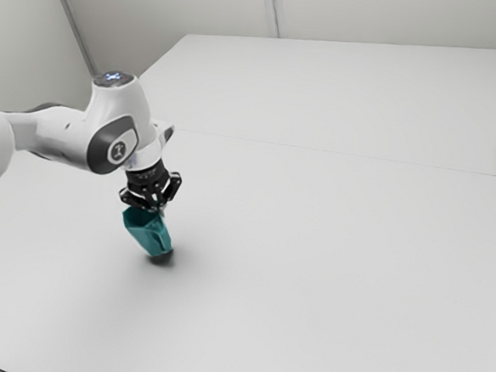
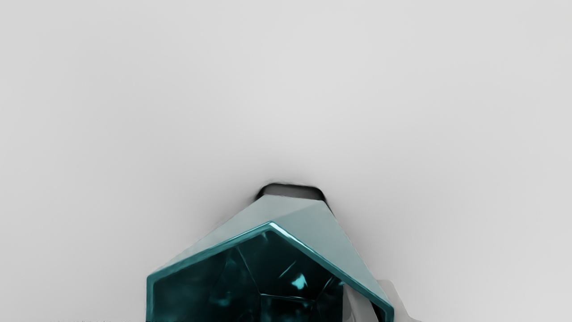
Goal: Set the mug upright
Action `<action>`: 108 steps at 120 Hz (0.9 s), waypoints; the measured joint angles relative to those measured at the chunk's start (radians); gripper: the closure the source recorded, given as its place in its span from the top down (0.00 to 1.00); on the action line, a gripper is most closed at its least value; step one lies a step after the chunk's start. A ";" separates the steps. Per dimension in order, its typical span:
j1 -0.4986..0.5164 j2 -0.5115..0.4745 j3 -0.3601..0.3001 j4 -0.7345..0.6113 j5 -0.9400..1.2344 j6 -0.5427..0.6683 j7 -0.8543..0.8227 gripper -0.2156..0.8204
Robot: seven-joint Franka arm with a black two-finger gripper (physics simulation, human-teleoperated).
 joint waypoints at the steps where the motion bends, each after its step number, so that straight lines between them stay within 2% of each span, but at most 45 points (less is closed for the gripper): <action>1: 0.000 0.002 0.000 0.000 0.000 0.001 -0.006 0.05; 43: -0.010 0.053 0.000 0.001 0.000 0.044 -0.180 0.06; 61: 0.015 0.035 -0.027 0.003 0.003 0.043 -0.225 0.38; 72: 0.024 0.024 -0.038 0.003 0.003 0.042 -0.249 0.53; 88: 0.020 0.001 -0.041 0.005 0.004 0.033 -0.282 0.65; 108: -0.020 -0.038 -0.043 0.029 0.002 -0.010 -0.310 0.73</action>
